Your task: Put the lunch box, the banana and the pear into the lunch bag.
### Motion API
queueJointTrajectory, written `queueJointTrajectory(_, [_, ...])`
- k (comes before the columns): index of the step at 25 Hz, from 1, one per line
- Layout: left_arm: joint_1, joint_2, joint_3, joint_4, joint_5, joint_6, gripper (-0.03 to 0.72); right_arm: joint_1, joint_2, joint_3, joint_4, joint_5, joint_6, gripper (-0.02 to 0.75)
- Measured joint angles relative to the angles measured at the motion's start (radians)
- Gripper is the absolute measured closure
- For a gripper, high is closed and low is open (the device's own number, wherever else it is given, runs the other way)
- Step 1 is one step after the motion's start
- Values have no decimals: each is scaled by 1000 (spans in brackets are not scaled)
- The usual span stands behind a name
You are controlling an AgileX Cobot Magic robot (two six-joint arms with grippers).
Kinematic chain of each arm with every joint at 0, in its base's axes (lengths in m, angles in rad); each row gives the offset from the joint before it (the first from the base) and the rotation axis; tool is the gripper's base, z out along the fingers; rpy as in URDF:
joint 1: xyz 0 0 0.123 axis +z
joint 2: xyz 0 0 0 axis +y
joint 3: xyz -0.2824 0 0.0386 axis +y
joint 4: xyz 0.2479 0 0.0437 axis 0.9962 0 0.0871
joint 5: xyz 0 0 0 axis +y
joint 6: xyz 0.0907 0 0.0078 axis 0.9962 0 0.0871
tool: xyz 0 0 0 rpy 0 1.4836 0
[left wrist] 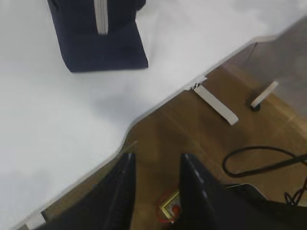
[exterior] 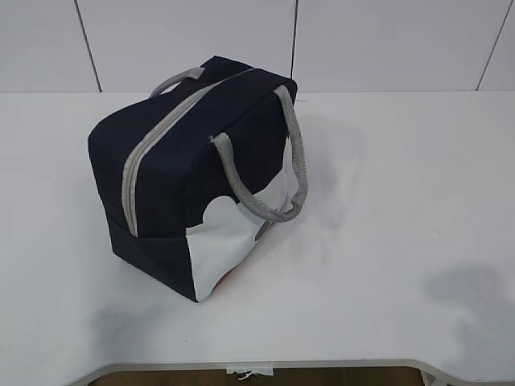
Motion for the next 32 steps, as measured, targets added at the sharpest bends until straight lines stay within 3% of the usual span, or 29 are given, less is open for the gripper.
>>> queueJointTrajectory(11, [0, -36, 4, 128, 38, -72, 449, 0, -166, 12, 24, 33, 0, 356])
queueJointTrajectory(32, [0, -190, 4, 194, 42, -82, 449, 0, -206, 25, 42, 52, 0, 356])
